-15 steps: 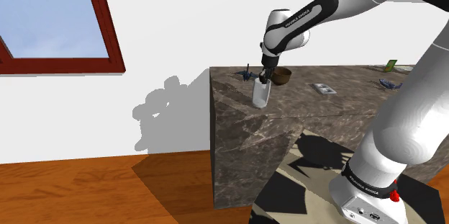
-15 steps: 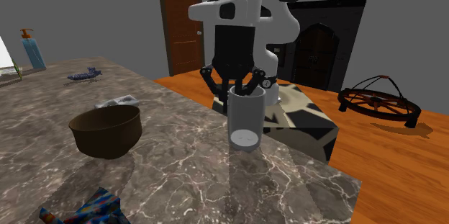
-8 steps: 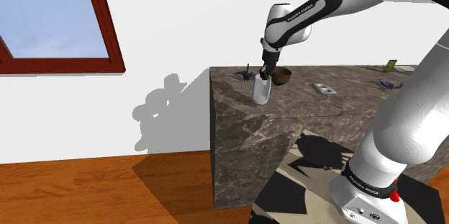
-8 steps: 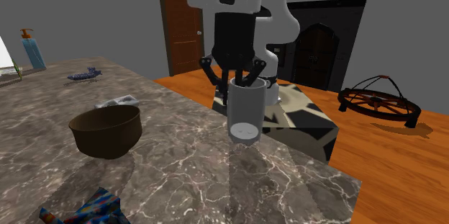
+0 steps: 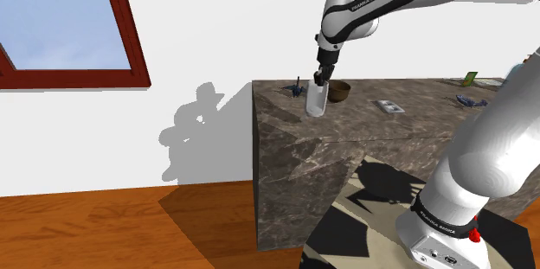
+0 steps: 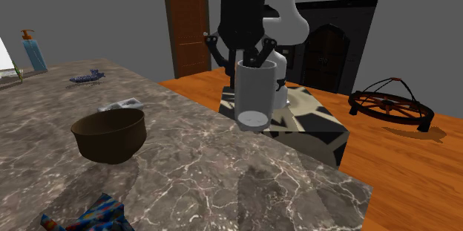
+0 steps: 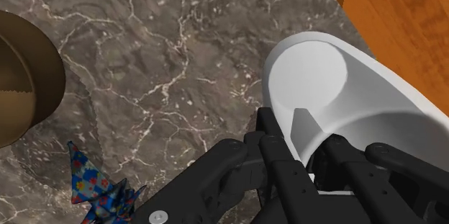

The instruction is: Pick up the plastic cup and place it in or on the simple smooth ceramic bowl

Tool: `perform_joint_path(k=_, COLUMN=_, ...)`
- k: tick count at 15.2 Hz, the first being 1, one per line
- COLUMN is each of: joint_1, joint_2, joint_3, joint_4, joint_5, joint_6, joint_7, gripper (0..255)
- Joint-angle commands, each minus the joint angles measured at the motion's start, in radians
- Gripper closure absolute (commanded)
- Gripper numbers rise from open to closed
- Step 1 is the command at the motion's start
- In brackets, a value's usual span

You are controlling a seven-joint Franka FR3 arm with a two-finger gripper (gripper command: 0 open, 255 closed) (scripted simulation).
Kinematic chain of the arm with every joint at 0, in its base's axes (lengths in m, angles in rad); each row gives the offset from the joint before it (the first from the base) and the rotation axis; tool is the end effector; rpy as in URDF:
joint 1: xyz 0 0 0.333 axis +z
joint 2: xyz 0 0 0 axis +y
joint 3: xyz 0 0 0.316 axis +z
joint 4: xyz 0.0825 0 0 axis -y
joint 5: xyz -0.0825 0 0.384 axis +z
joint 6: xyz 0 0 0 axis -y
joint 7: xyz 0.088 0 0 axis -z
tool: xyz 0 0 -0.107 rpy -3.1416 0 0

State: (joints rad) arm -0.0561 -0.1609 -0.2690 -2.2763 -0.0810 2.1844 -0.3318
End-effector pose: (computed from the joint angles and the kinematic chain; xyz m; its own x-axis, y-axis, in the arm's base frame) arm 0.4700 -0.1640 0.4261 0.9972 0.0543 0.0515 0.0519 -0.9976 0.0457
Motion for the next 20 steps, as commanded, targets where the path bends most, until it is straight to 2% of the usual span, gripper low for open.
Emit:
perform_joint_path(k=1, joint_1=0.000, joint_2=-0.010, joint_3=0.002, joint_4=0.020, joint_5=-0.001, joint_6=-0.030, joint_7=0.002, gripper=255)
perform_joint_path(k=20, joint_1=0.004, joint_2=-0.067, joint_3=0.015, joint_4=0.215, joint_5=-0.006, joint_6=-0.281, joint_7=0.003, gripper=255)
